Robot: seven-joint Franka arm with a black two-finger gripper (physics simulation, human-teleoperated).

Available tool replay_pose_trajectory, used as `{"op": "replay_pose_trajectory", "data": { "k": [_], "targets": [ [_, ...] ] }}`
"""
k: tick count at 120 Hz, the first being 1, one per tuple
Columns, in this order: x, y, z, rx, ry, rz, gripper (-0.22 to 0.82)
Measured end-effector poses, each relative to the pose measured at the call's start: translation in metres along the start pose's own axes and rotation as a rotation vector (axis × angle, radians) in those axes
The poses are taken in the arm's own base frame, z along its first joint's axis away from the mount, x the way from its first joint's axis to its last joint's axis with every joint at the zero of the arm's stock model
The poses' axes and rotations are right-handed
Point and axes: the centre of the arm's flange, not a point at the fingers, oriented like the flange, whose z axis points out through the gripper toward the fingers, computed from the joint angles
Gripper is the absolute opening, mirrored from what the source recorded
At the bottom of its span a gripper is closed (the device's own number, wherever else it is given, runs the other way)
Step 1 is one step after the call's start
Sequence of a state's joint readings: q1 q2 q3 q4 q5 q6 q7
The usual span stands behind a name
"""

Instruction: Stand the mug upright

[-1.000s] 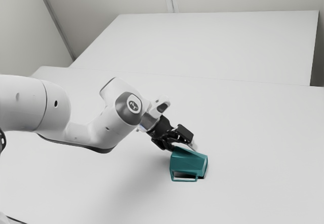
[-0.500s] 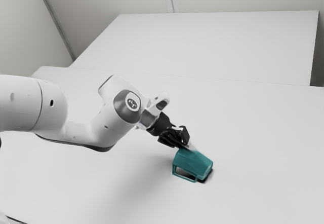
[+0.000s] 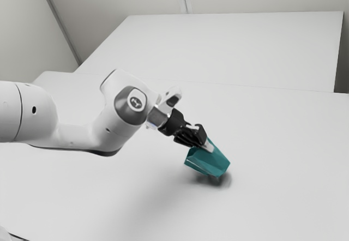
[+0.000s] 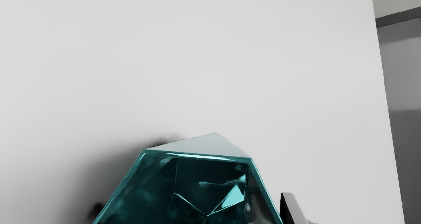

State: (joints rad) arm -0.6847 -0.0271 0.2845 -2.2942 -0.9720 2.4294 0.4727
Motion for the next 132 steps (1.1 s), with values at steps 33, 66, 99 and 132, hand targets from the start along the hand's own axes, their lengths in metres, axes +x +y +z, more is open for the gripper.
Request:
{"op": "replay_pose_trajectory", "data": {
  "k": [33, 66, 99, 132],
  "targets": [
    [0.016, -0.023, -0.055, 0.149, 0.02, 0.099, -0.18],
    [0.027, -0.084, -0.115, 0.327, 0.0, 0.093, -0.18],
    [0.031, -0.135, -0.156, 0.476, -0.079, 0.057, -0.18],
    [0.042, -0.182, -0.164, 0.618, -0.168, 0.014, -0.18]
  ]
}}
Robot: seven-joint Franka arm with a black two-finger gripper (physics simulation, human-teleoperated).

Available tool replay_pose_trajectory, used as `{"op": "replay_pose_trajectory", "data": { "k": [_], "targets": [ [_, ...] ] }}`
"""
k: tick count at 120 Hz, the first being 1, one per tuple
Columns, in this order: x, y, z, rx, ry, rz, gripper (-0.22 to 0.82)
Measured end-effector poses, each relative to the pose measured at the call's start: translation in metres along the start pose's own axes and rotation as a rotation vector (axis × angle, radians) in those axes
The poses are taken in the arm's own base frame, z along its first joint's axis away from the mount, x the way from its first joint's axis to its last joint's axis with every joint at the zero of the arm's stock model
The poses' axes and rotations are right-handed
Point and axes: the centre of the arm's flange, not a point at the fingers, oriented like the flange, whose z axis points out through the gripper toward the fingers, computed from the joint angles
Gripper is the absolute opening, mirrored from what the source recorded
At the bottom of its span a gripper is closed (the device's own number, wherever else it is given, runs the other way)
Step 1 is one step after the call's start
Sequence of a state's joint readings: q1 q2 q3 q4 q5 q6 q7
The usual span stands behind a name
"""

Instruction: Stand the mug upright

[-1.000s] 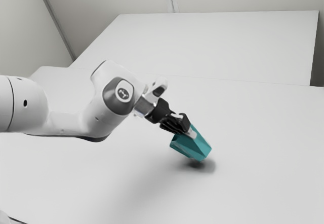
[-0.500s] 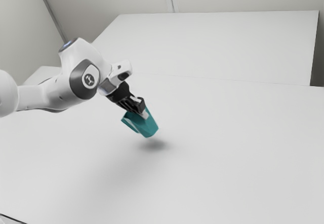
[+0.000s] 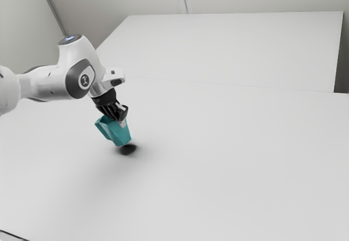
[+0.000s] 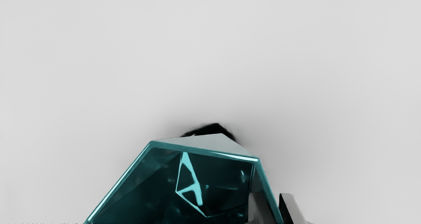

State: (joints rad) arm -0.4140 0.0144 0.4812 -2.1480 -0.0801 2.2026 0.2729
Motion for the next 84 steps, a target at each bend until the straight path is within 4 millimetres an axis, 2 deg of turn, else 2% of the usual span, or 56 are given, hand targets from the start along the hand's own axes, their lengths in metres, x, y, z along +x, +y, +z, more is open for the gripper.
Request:
{"op": "replay_pose_trajectory", "data": {
  "k": [14, 33, 49, 84],
  "targets": [
    [0.01, -0.003, 0.009, 0.051, -0.026, 0.011, -0.17],
    [0.025, 0.02, 0.024, 0.113, -0.044, 0.08, -0.17],
    [0.027, 0.015, 0.037, 0.153, -0.057, 0.088, -0.17],
    [0.037, 0.015, 0.046, 0.18, -0.042, 0.086, -0.17]
  ]
}}
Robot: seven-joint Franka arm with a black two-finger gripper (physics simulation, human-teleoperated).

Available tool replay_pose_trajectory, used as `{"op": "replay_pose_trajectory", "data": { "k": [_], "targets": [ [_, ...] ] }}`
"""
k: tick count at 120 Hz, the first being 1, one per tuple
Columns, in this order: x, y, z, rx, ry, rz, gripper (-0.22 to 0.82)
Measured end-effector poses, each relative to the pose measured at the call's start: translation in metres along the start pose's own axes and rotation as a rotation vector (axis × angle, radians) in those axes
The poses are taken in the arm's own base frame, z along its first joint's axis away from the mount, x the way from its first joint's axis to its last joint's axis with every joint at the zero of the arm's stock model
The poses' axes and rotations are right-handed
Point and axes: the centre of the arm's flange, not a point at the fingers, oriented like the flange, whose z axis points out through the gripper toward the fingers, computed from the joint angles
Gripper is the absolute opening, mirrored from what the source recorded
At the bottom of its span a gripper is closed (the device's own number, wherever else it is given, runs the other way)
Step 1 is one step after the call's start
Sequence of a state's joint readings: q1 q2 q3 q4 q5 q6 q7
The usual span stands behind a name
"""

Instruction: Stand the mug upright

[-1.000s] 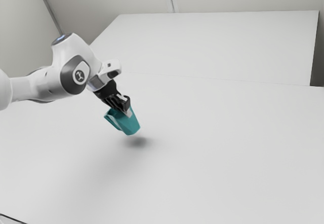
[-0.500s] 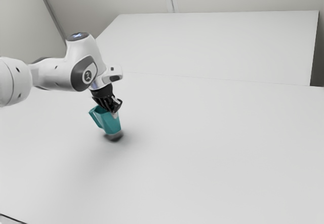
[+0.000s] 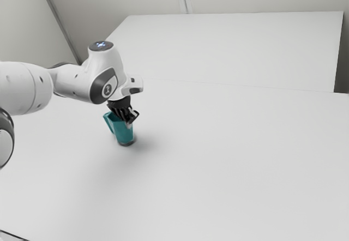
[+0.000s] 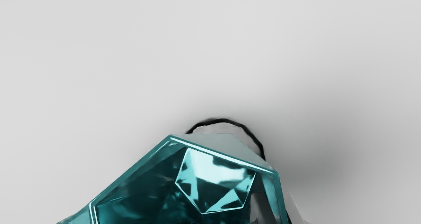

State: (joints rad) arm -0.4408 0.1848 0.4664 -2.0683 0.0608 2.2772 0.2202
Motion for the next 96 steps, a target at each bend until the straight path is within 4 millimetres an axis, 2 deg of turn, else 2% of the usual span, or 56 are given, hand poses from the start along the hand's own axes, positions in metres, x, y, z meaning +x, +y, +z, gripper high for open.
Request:
{"op": "replay_pose_trajectory", "data": {
  "k": [53, 78, 96],
  "targets": [
    [0.006, 0.002, 0.01, -0.019, 0.045, -0.038, -0.18],
    [0.005, 0.002, 0.011, -0.031, 0.047, -0.038, 0.25],
    [0.006, 0.004, 0.005, -0.029, 0.055, -0.026, 0.43]
  ]
}}
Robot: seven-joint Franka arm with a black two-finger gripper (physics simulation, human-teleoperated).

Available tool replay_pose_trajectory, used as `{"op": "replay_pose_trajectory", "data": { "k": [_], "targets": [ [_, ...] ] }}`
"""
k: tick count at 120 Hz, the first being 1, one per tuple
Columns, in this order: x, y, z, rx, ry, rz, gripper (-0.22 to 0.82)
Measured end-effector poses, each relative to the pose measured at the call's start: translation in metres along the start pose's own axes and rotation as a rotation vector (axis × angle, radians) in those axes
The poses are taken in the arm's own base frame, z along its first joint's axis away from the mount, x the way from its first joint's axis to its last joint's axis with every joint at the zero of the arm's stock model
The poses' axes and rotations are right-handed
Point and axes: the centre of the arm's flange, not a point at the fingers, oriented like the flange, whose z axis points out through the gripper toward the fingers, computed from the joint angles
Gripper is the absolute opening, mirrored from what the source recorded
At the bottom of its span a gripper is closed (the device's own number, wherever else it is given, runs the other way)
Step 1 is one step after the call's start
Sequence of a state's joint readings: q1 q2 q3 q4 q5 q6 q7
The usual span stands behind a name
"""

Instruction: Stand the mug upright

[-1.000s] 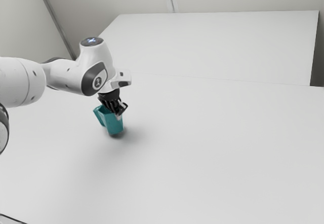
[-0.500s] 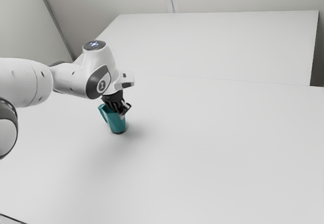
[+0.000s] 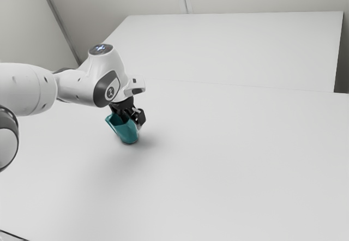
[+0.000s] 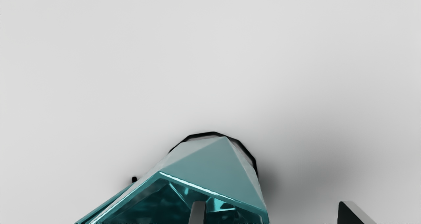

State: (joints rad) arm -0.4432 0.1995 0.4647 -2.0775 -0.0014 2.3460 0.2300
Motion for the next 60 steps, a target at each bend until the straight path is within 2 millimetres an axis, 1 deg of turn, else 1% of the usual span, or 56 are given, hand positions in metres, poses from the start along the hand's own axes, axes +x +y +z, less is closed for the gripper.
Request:
{"op": "replay_pose_trajectory", "data": {
  "k": [5, 13, 19, 26, 33, 43, 60],
  "targets": [
    [0.0, 0.001, -0.003, 0.0, 0.003, 0.004, 0.46],
    [0.001, 0.001, -0.012, -0.003, 0.016, 0.008, 0.5],
    [0.001, 0.0, -0.025, -0.007, 0.032, 0.01, 0.52],
    [0.001, -0.002, -0.045, -0.008, 0.055, 0.014, 0.54],
    [0.005, -0.008, -0.072, -0.007, 0.084, 0.014, 0.56],
    [0.016, -0.016, -0.12, 0.012, 0.121, 0.022, 0.57],
    [0.02, -0.029, -0.182, 0.03, 0.139, 0.02, 0.59]
  ]
}}
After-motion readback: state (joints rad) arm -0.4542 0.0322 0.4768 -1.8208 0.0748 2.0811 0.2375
